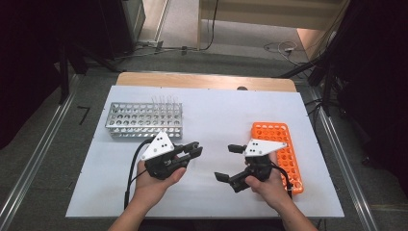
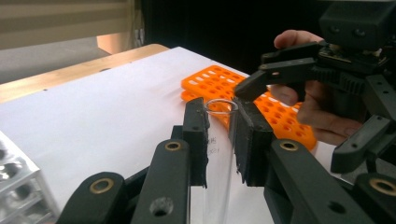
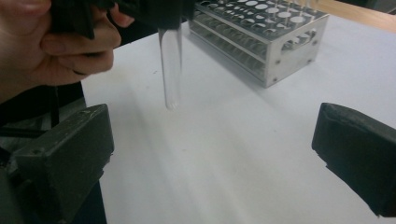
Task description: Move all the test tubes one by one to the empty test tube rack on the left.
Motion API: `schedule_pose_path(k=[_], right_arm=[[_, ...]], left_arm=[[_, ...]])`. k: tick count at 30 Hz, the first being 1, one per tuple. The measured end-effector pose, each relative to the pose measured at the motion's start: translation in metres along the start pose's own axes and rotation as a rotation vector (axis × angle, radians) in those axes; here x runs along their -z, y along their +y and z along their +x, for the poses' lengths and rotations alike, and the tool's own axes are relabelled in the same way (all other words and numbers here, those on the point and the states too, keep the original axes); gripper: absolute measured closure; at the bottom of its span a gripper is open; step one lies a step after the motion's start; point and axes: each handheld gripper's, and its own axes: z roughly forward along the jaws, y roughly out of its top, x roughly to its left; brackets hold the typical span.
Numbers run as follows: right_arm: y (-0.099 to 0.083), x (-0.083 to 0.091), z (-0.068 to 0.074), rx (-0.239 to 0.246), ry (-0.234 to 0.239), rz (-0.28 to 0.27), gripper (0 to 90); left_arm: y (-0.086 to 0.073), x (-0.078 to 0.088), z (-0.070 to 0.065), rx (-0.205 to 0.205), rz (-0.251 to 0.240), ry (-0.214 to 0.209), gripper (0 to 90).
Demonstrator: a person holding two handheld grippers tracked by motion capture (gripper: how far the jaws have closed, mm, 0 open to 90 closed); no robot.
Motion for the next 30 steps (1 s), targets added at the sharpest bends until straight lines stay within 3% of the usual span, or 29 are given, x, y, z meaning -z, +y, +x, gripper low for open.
schedule_pose_path(k=[16, 30], right_arm=[[-0.024, 0.044, -0.022, -0.025, -0.107, -0.019, 0.0], [-0.043, 0.081, -0.036, -0.058, -0.200, -0.036, 0.0]], left_arm=[[0.013, 0.021, 0.041, 0.035, -0.038, 0.084, 76.4], [0.022, 0.025, 0.073, 0.054, -0.047, 0.152, 76.3]])
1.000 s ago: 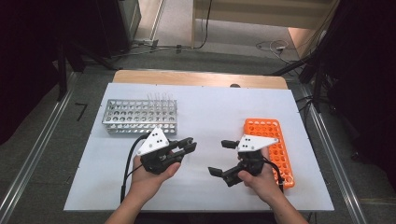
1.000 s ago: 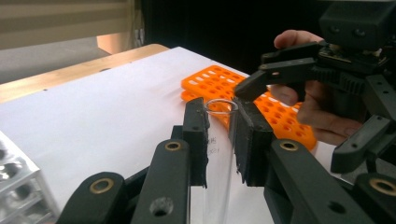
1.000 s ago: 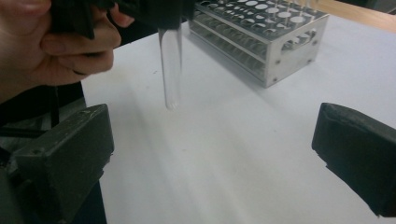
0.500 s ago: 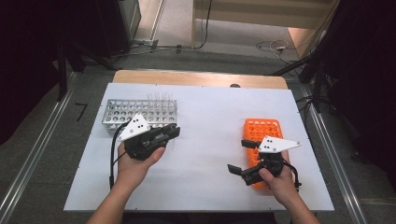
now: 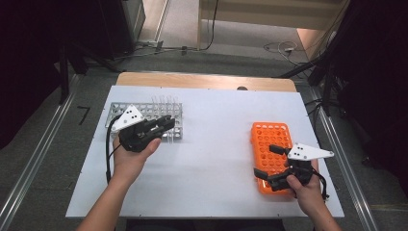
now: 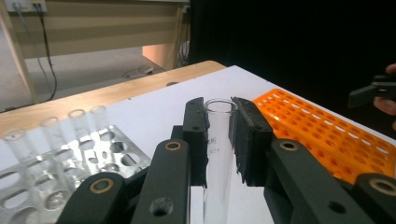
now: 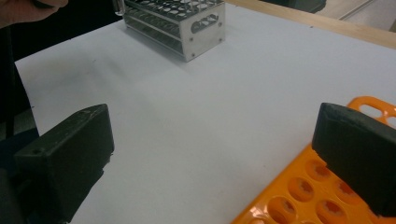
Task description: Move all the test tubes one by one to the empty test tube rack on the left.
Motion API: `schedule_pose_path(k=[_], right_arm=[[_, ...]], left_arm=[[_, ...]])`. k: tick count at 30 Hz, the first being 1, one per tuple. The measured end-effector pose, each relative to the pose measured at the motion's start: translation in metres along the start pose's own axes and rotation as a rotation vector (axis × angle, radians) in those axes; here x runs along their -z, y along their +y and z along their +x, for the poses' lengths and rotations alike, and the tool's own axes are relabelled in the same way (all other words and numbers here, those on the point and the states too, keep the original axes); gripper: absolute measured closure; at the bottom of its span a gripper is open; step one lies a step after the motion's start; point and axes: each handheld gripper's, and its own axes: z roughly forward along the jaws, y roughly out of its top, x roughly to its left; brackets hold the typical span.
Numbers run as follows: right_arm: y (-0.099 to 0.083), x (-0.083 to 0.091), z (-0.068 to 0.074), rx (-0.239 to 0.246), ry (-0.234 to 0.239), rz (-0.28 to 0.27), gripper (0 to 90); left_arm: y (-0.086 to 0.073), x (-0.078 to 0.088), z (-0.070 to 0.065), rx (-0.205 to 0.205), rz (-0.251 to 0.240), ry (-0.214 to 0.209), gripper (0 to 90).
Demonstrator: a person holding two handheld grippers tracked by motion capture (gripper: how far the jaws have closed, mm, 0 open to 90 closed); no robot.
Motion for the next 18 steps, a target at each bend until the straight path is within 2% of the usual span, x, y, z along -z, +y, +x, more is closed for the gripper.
schedule_pose_path(k=[18], right_arm=[[-0.026, 0.031, -0.025, -0.058, -0.084, 0.007, 0.0]], left_arm=[[0.011, -0.007, 0.049, 0.039, -0.010, 0.103, 76.3]])
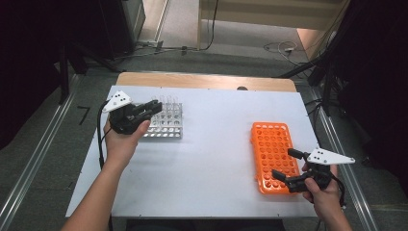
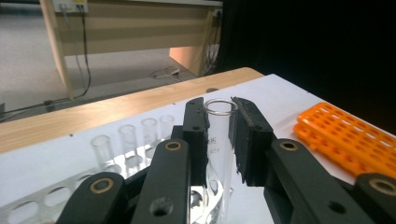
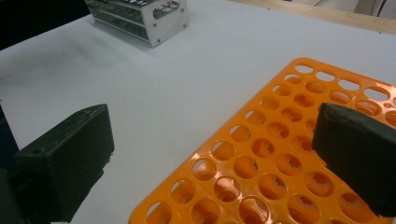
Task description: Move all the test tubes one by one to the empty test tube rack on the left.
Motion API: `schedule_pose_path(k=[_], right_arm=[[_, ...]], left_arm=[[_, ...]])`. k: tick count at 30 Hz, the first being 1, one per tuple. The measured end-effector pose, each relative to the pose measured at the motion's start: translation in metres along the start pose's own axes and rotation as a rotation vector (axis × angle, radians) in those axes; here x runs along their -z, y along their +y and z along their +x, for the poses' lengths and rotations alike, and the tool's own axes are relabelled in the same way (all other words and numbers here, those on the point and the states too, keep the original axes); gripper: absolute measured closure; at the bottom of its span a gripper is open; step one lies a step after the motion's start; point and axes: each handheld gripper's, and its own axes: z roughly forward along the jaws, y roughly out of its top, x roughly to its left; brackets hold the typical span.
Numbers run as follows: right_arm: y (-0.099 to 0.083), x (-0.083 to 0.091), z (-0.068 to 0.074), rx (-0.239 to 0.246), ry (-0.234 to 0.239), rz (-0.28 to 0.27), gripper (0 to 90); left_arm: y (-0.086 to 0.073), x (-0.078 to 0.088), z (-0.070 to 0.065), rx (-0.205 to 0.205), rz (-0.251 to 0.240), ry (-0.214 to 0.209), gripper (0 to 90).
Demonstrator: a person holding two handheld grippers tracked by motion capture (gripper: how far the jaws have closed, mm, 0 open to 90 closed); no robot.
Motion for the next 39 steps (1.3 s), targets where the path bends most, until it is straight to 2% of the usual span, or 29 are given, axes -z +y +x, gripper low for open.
schedule_pose_path(k=[2, 11, 22, 34, 39], right_arm=[[-0.001, 0.000, -0.002, 0.002, -0.014, 0.005, 0.0], [-0.002, 0.001, -0.006, -0.008, -0.021, 0.002, 0.0], [-0.003, 0.003, -0.009, -0.015, -0.020, -0.006, 0.0], [-0.004, 0.003, -0.010, -0.016, -0.025, -0.010, 0.0], [-0.004, 0.003, -0.011, -0.017, -0.026, -0.009, 0.0]], left_arm=[[0.002, -0.002, 0.005, 0.002, 0.000, 0.015, 76.3], [0.010, -0.010, 0.027, 0.017, -0.015, 0.072, 76.3], [0.019, -0.025, 0.046, 0.006, -0.029, 0.138, 76.4], [0.015, -0.040, 0.067, 0.027, -0.029, 0.207, 76.4], [0.009, -0.048, 0.072, 0.049, -0.016, 0.210, 76.3]])
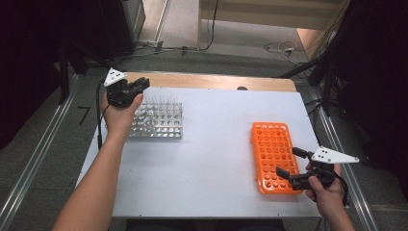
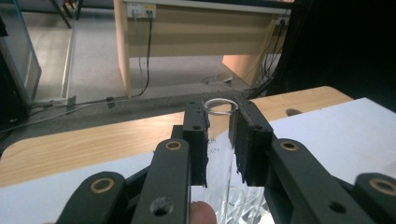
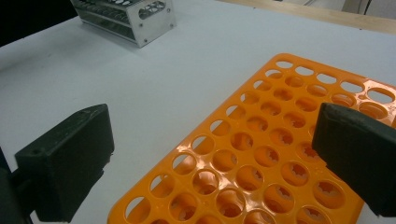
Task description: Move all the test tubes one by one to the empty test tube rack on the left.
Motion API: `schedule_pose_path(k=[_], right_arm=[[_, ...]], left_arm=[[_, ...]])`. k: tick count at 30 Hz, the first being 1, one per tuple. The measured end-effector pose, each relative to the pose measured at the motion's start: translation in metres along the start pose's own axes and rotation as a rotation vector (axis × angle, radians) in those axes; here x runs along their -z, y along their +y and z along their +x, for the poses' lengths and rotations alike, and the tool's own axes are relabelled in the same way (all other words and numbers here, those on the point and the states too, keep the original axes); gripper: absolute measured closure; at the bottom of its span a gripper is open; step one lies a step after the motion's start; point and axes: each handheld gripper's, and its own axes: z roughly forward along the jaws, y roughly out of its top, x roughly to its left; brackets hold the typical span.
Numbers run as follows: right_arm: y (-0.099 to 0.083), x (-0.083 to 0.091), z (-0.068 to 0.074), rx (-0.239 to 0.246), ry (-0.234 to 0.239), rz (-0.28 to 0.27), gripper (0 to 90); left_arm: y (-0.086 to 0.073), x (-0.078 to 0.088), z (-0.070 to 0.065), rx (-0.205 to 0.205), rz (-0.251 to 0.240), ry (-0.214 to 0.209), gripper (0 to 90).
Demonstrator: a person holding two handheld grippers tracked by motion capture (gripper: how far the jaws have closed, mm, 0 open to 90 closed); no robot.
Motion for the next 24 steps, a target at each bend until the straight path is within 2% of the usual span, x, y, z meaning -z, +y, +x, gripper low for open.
schedule_pose_path(k=[5, 9, 24], right_arm=[[0.000, 0.001, -0.001, -0.002, -0.001, -0.002, 0.0], [0.000, 0.001, -0.001, 0.000, -0.002, -0.003, 0.0], [0.000, 0.002, -0.001, -0.001, -0.005, -0.005, 0.0]], left_arm=[[-0.003, -0.005, 0.000, -0.004, 0.010, 0.018, 76.3], [-0.005, -0.008, -0.002, -0.030, 0.028, 0.031, 76.3], [-0.020, -0.013, 0.000, -0.006, 0.095, 0.039, 76.1]])
